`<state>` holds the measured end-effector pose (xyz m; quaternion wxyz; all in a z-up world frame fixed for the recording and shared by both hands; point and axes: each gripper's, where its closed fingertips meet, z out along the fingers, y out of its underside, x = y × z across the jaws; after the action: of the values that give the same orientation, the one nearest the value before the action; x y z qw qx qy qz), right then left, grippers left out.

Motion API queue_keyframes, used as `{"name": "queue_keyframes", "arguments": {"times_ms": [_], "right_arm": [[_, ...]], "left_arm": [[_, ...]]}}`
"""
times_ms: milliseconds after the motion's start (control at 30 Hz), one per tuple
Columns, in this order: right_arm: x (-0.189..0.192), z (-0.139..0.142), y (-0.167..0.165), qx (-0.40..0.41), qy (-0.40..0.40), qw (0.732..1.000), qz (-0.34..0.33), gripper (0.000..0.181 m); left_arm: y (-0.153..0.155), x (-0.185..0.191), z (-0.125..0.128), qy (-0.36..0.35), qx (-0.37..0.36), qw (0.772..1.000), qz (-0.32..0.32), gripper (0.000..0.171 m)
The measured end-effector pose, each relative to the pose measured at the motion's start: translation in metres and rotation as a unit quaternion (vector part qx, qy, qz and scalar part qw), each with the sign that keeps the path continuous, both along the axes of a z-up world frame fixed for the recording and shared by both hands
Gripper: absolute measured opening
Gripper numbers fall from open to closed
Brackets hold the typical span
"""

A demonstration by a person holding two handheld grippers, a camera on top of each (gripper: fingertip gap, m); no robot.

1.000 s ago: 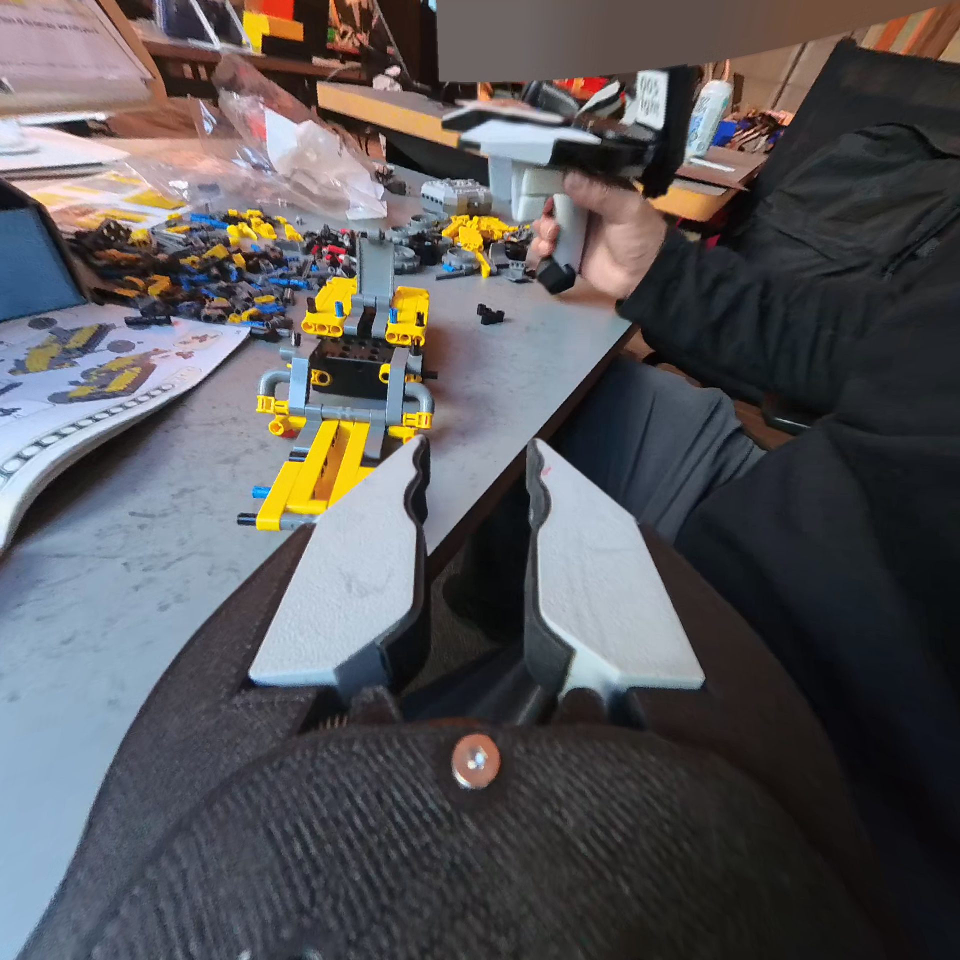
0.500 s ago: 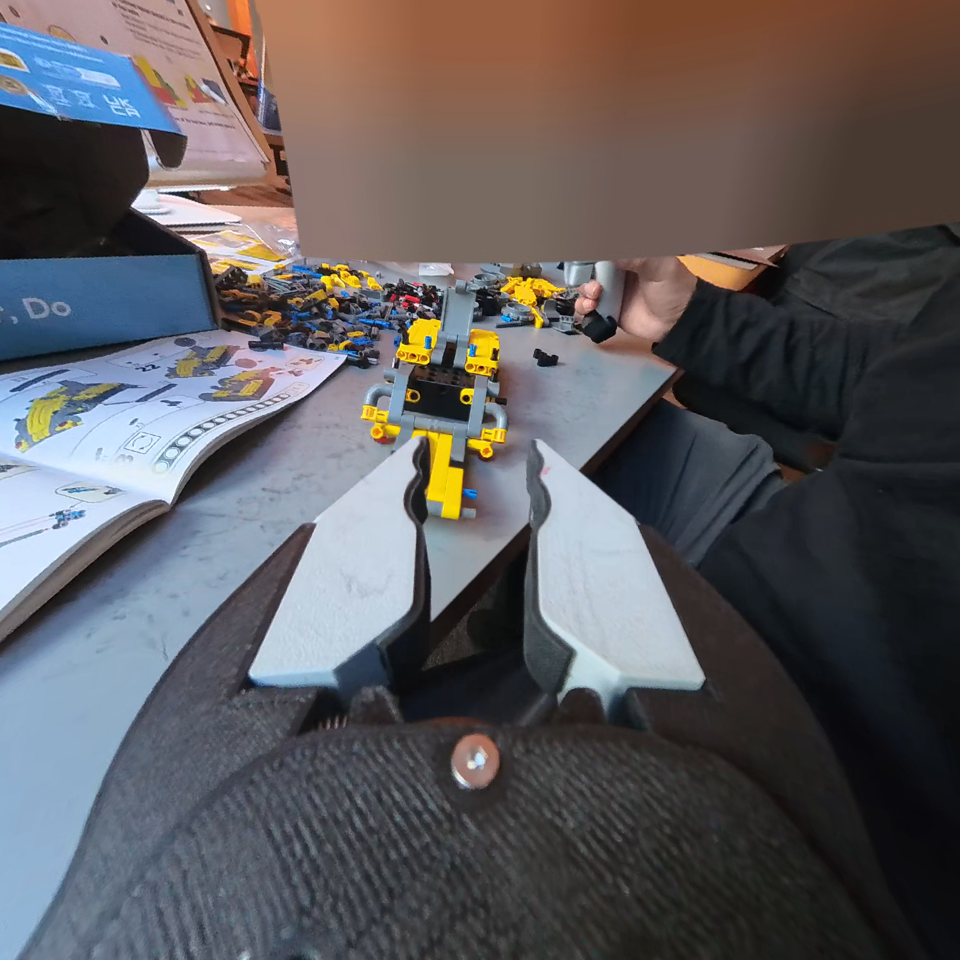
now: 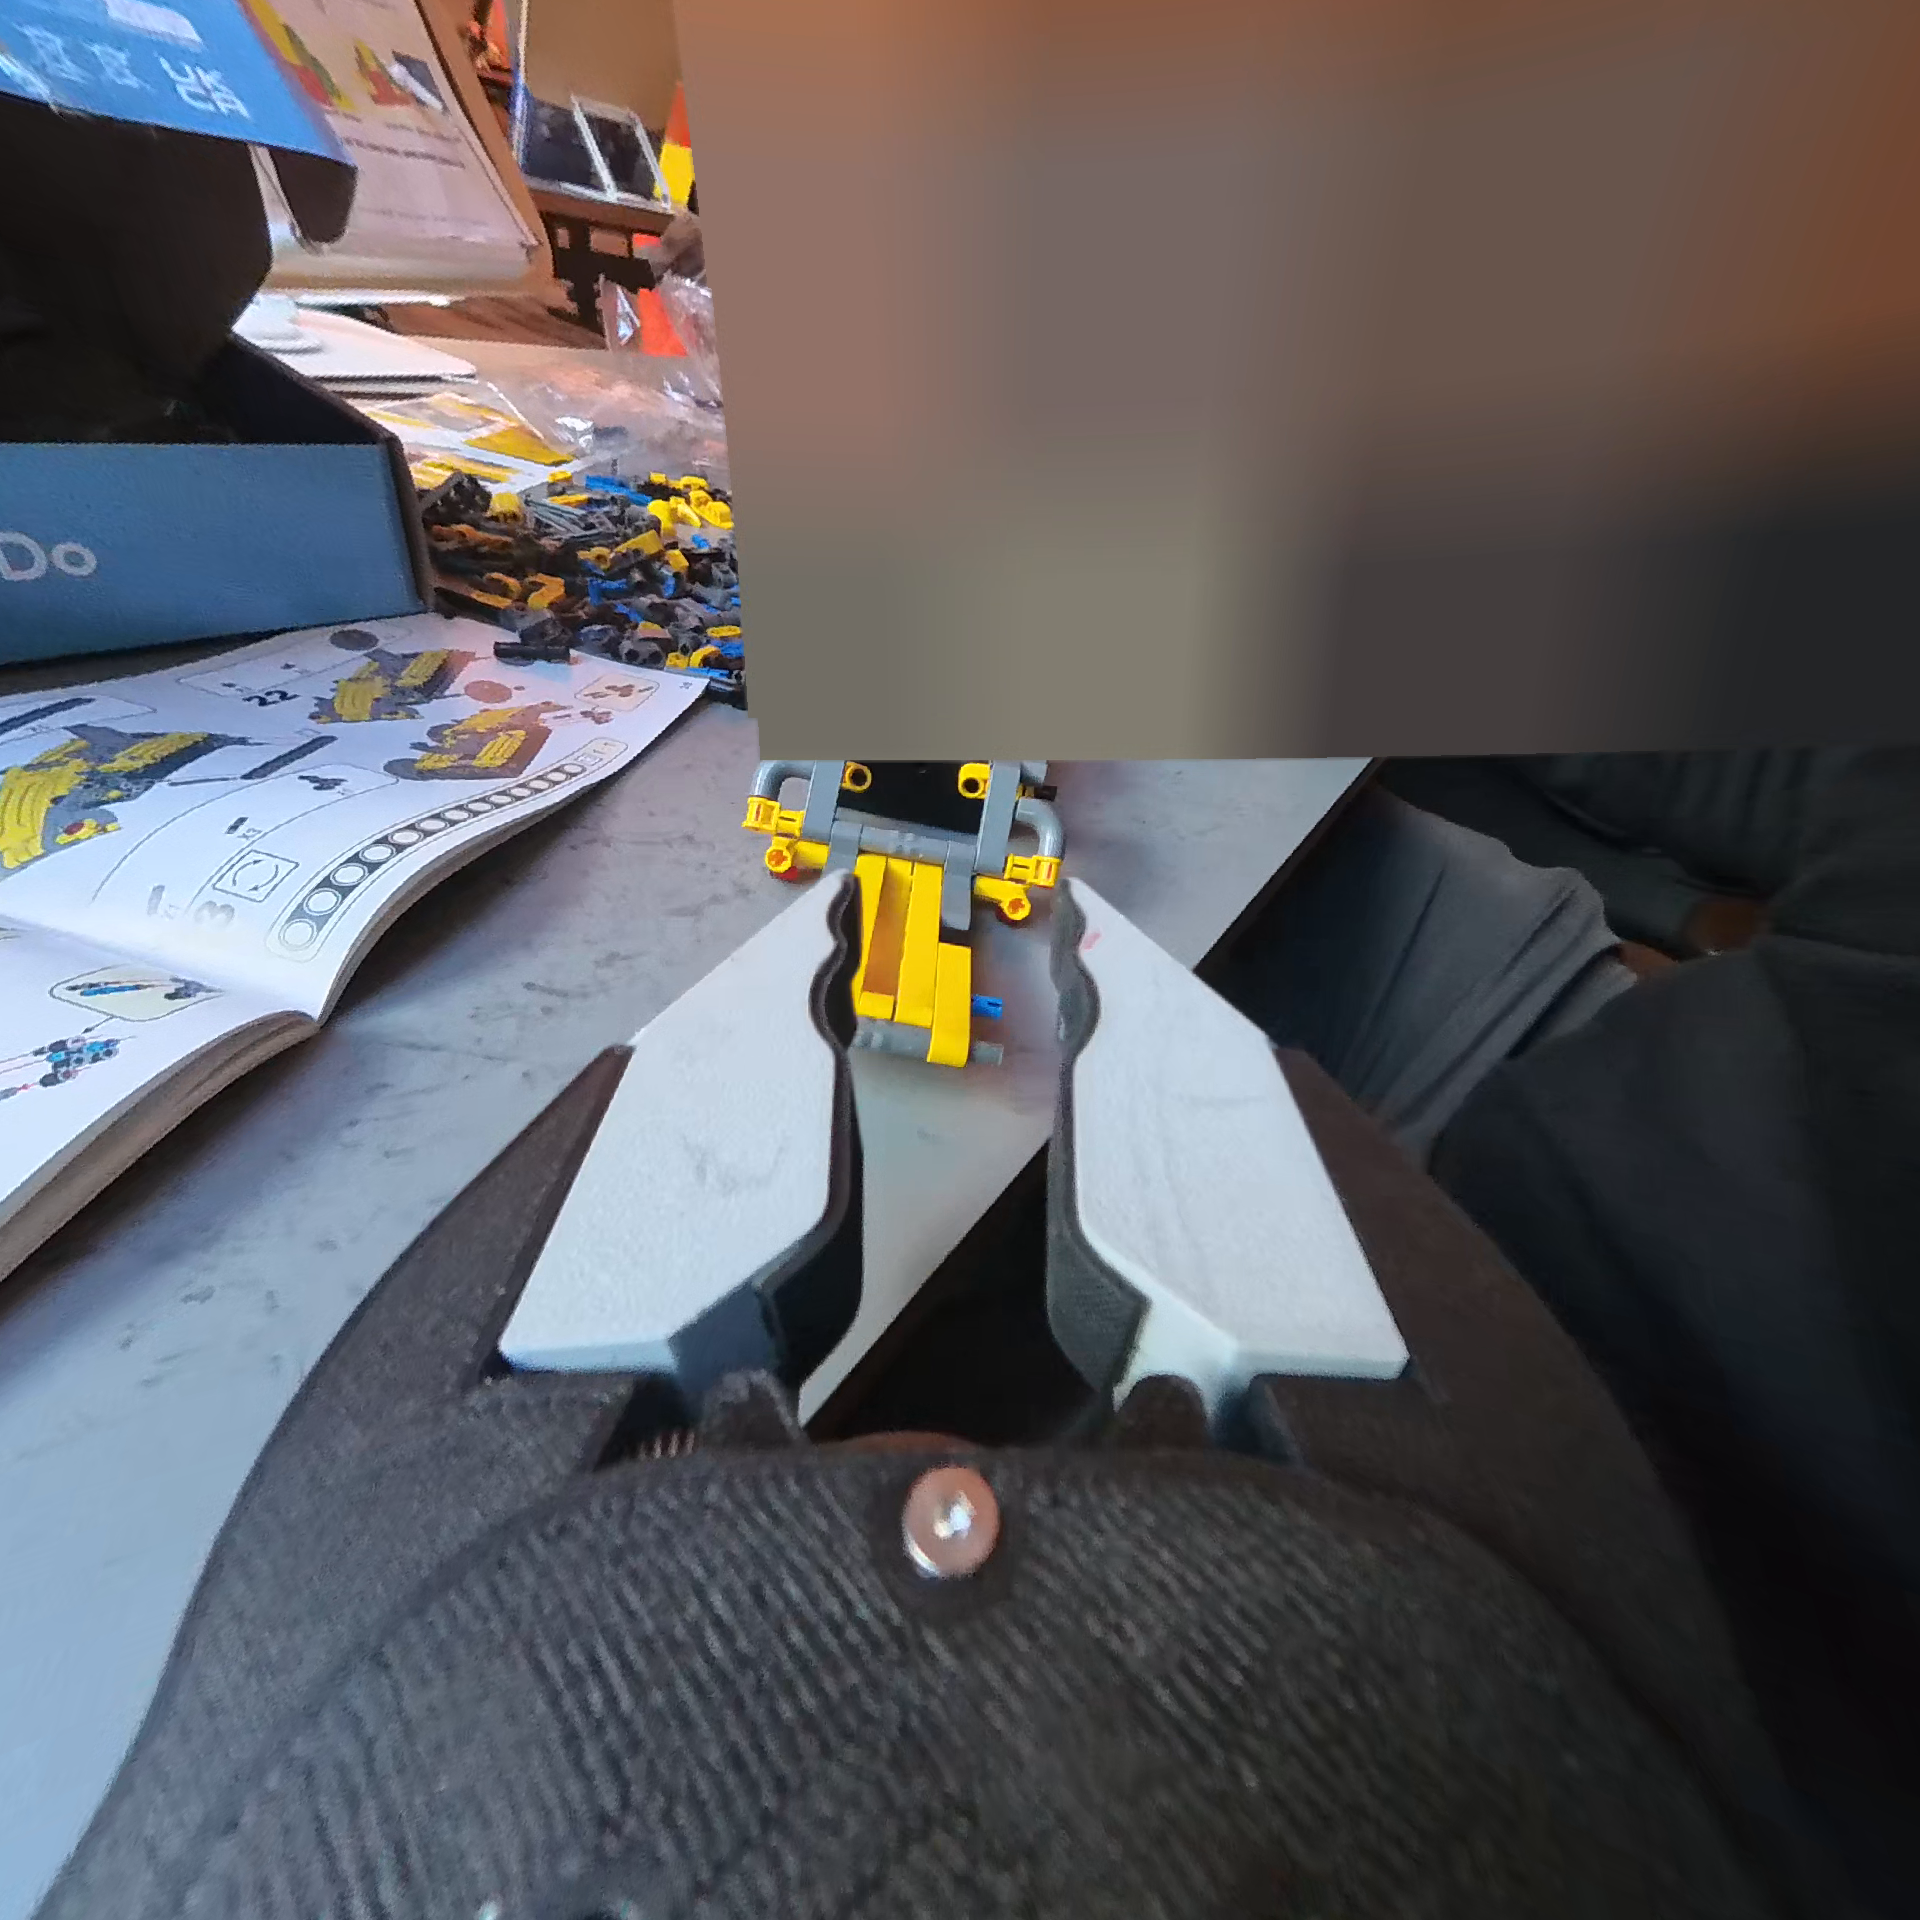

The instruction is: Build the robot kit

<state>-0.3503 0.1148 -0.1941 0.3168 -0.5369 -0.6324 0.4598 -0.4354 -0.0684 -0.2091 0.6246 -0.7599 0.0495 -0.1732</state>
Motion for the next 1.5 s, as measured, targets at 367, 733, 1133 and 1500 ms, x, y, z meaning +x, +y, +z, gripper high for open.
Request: {"name": "queue_keyframes", "arguments": {"times_ms": [367,733,1133,1500], "right_arm": [[-0.013,-0.062,-0.033,0.147,-0.167,0.972,0.077,0.048],[0.005,0.018,0.021,0.108,0.063,0.989,-0.074,0.017],[0.017,0.012,0.052,0.114,0.103,0.981,-0.122,0.000],[0.010,-0.010,0.029,0.137,0.046,0.989,-0.042,0.000]], "left_arm": [[0.001,0.008,-0.006,0.002,-0.018,1.000,-0.010,0.033],[0.001,0.009,0.004,-0.008,-0.009,1.000,-0.006,0.032],[0.001,0.010,0.008,-0.009,-0.004,1.000,0.005,0.031],[0.002,0.016,0.005,-0.015,-0.012,1.000,-0.004,0.031]]}}
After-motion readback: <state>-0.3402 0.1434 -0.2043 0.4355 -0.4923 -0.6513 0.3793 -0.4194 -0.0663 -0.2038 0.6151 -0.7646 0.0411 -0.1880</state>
